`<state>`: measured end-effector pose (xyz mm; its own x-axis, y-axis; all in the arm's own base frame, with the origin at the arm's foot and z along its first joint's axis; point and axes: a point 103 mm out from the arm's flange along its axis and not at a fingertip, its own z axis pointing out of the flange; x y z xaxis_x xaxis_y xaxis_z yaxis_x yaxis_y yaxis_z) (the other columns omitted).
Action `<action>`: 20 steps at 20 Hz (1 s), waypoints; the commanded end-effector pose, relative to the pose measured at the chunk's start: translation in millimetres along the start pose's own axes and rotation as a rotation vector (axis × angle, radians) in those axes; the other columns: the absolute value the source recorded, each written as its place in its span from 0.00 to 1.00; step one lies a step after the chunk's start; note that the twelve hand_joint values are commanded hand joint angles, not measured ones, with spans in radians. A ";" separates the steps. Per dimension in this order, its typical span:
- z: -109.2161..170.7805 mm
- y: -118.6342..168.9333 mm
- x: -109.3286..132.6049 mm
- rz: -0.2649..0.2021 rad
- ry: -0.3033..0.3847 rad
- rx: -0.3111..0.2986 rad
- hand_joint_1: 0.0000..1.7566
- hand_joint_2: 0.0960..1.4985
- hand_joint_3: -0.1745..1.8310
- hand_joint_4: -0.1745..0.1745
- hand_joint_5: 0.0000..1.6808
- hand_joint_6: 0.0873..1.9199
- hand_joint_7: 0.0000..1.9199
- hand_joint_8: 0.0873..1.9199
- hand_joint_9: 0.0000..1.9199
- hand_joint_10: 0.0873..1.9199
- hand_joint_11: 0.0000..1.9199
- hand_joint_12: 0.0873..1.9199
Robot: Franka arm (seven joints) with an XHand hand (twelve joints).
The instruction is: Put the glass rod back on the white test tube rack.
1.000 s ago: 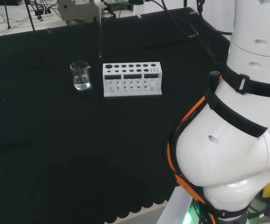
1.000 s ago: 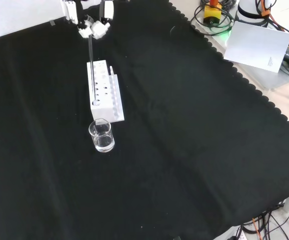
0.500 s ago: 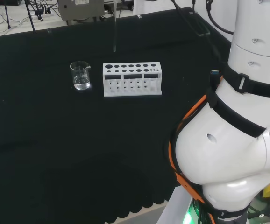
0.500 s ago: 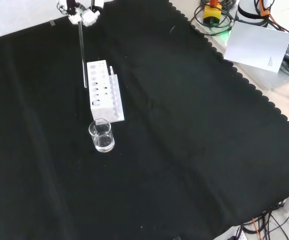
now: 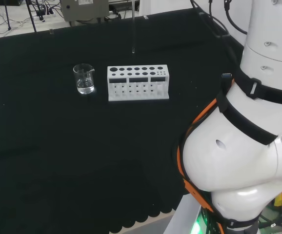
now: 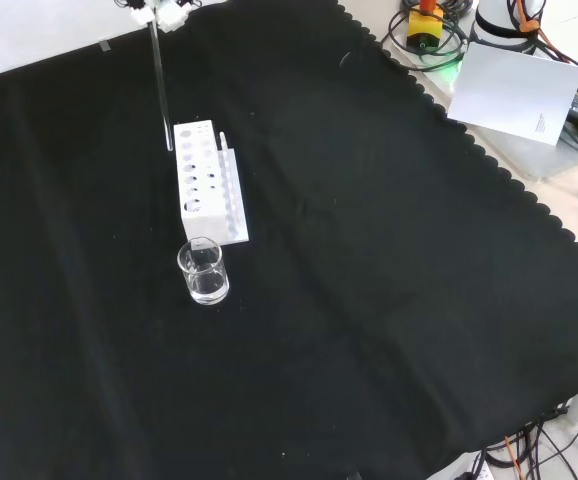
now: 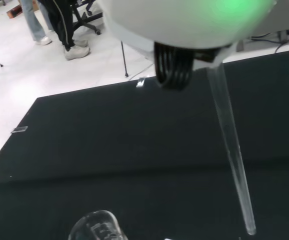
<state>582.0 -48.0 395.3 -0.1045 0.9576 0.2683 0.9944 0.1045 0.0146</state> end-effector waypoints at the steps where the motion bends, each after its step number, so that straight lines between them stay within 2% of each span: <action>1: -9.0 -9.9 -15.5 0.032 -0.012 -0.014 0.76 0.33 0.48 0.00 0.78 0.17 0.73 0.37 0.90 0.29 0.73 0.53; 9: -21.0 -29.3 -33.9 0.066 -0.016 -0.030 0.76 0.33 0.48 0.00 0.78 0.17 0.73 0.37 0.90 0.29 0.73 0.53; 14: -22.0 -33.2 -36.4 0.068 -0.009 -0.030 0.76 0.33 0.48 0.00 0.78 0.16 0.73 0.37 0.90 0.29 0.73 0.53; 20: -20.5 -50.6 -37.6 0.068 -0.002 -0.041 0.76 0.33 0.48 0.00 0.78 0.16 0.73 0.37 0.90 0.29 0.73 0.53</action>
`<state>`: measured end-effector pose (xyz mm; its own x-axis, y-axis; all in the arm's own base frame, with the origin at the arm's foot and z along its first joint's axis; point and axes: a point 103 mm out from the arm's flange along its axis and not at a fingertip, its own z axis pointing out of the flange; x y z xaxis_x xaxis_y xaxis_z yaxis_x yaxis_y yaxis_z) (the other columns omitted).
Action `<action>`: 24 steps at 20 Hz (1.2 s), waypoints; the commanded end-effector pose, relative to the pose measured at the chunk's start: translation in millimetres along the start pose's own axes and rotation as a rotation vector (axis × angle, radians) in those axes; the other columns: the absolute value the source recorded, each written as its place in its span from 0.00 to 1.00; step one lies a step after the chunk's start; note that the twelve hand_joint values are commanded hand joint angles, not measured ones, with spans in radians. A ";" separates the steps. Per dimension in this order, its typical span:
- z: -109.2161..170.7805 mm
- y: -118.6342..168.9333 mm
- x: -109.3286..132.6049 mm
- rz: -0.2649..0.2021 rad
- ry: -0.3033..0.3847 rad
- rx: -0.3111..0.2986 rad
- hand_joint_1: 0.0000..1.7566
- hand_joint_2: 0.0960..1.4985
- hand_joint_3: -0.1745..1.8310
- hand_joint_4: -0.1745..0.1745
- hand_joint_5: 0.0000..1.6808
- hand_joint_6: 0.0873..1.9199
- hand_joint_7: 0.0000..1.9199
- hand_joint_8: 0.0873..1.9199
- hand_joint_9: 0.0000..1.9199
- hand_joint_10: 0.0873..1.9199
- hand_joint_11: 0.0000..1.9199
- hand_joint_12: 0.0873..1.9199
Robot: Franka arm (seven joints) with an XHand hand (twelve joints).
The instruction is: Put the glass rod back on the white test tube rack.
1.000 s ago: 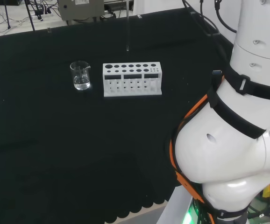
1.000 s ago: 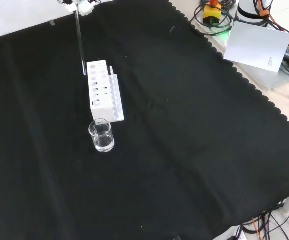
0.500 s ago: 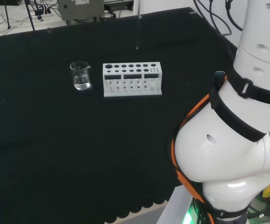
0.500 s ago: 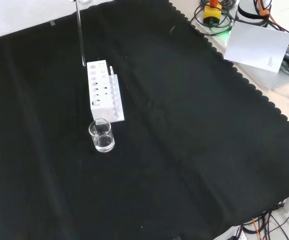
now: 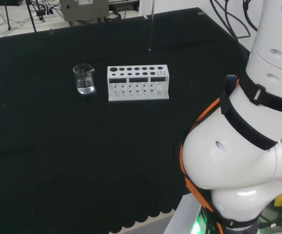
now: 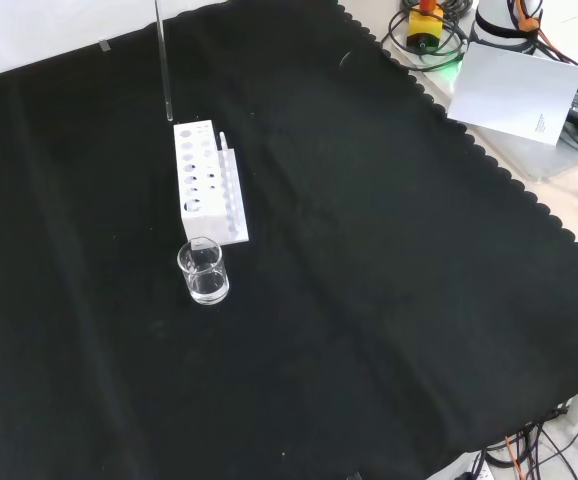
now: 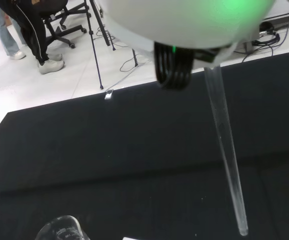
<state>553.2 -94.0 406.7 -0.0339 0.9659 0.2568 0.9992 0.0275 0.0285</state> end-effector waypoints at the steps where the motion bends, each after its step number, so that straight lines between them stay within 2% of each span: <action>1: 2.4 -19.8 -0.7 -0.002 0.012 -0.007 0.76 0.33 0.48 0.00 0.78 0.16 0.73 0.37 0.90 0.29 0.73 0.53; 6: 8.2 -29.1 2.4 -0.005 0.010 0.012 0.76 0.33 0.48 0.00 0.78 0.16 0.73 0.37 0.90 0.29 0.73 0.53; 14: 12.3 -31.4 3.5 -0.002 0.000 0.004 0.76 0.33 0.48 0.00 0.78 0.16 0.73 0.37 0.90 0.29 0.73 0.53; 24: 30.3 -12.7 -7.4 0.002 0.010 0.029 0.76 0.33 0.48 0.00 0.78 0.16 0.73 0.37 0.90 0.29 0.73 0.53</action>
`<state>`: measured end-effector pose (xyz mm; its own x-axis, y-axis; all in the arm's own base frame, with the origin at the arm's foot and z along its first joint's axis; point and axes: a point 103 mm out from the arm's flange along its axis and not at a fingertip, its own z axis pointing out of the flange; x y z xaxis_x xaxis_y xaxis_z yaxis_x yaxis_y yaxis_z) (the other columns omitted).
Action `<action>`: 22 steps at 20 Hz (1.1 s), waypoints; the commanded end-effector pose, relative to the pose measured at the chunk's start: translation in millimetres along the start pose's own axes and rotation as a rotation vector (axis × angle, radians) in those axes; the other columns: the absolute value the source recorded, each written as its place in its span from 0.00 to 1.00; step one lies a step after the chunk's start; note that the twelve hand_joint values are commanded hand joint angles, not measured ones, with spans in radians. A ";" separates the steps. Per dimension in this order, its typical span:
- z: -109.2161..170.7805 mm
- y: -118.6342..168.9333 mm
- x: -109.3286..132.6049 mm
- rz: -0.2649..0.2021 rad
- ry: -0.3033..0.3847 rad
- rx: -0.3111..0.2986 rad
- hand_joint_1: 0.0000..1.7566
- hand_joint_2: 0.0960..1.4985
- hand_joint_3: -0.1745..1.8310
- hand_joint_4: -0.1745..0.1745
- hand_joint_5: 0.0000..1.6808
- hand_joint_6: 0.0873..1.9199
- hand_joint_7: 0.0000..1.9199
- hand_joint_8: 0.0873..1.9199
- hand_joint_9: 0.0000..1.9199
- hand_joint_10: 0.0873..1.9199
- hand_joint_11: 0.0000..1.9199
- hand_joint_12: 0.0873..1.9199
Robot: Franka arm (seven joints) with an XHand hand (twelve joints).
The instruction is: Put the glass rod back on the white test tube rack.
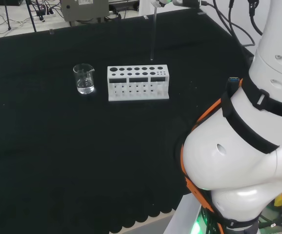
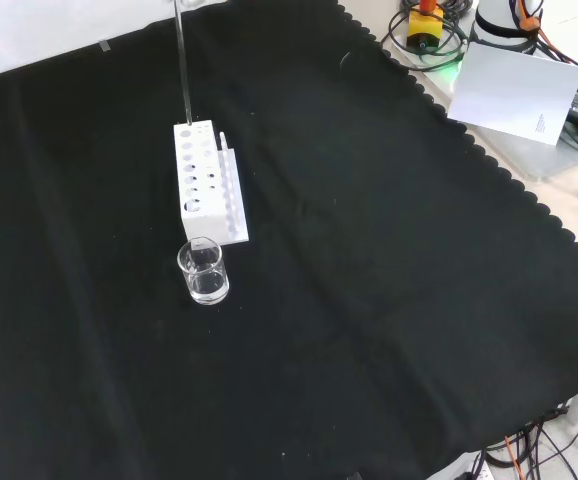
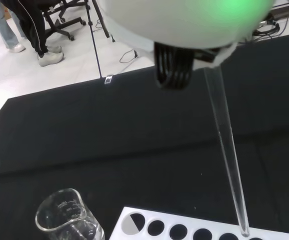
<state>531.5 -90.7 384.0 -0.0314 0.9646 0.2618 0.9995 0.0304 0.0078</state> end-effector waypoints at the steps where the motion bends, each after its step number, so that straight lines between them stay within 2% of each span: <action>1: 9.3 11.6 -6.8 0.001 0.004 0.012 0.76 0.33 0.48 0.00 0.78 0.16 0.73 0.37 0.90 0.29 0.73 0.53; 12: 21.0 19.9 -15.7 0.012 0.001 0.044 0.76 0.33 0.48 0.00 0.78 0.16 0.73 0.37 0.90 0.29 0.73 0.53; 22: 23.7 20.8 -22.4 0.018 0.008 0.049 0.76 0.33 0.48 0.00 0.78 0.16 0.73 0.37 0.90 0.29 0.73 0.53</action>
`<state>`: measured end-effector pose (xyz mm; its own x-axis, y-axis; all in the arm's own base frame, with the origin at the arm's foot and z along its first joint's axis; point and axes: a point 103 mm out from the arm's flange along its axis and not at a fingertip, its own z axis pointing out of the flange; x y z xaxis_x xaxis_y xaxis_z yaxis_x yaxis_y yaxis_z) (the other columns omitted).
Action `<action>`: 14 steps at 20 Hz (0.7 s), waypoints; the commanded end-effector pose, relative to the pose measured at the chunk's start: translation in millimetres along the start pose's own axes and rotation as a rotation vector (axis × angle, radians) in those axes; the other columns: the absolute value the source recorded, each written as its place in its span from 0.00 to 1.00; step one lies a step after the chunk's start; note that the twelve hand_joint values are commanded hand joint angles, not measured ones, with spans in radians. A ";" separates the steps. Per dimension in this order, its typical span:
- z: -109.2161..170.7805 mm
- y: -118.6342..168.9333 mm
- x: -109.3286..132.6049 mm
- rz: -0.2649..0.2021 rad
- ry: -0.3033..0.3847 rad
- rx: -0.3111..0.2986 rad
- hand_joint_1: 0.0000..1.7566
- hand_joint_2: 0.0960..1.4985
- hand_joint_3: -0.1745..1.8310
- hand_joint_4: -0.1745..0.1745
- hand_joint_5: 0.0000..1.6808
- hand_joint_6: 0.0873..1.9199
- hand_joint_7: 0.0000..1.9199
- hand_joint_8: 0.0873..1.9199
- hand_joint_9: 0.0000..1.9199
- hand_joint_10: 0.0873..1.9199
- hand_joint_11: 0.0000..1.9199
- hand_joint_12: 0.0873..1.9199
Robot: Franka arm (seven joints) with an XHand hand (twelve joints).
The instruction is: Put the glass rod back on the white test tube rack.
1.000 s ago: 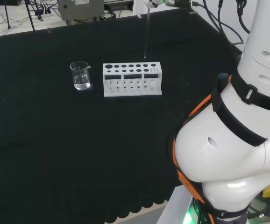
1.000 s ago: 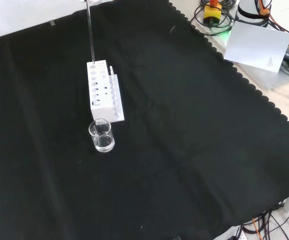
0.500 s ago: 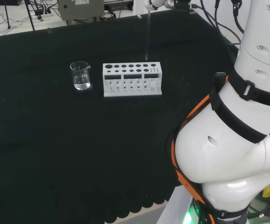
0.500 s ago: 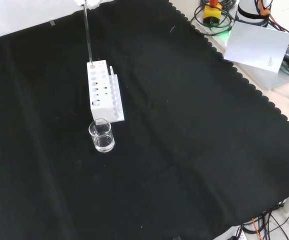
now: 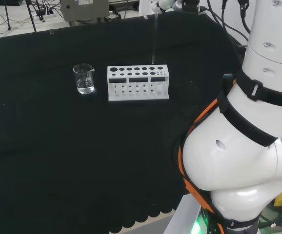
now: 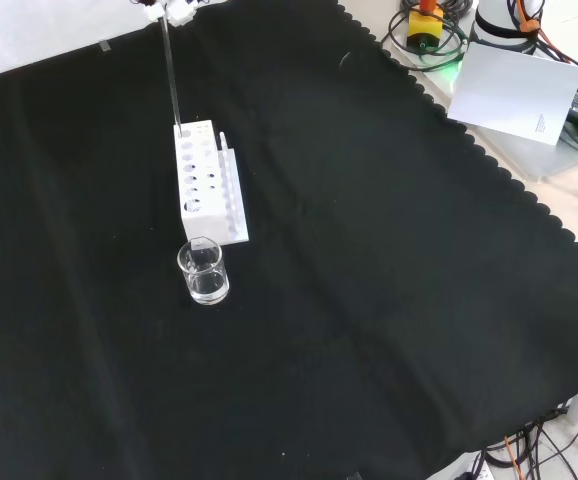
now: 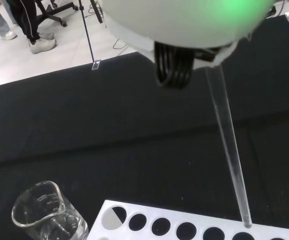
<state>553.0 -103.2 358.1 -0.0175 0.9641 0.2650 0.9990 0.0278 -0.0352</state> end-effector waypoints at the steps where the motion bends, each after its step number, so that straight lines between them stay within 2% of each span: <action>1: 3.1 -0.3 -3.9 0.004 0.006 0.010 0.76 0.33 0.48 0.00 0.78 0.16 0.73 0.37 0.90 0.29 0.73 0.53; 14: 14.8 0.2 -2.3 -0.006 0.006 0.026 0.76 0.33 0.48 0.00 0.78 0.16 0.73 0.37 0.90 0.29 0.73 0.53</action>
<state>552.8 -104.9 343.3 -0.0198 0.9622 0.2718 0.9976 0.0372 -0.0587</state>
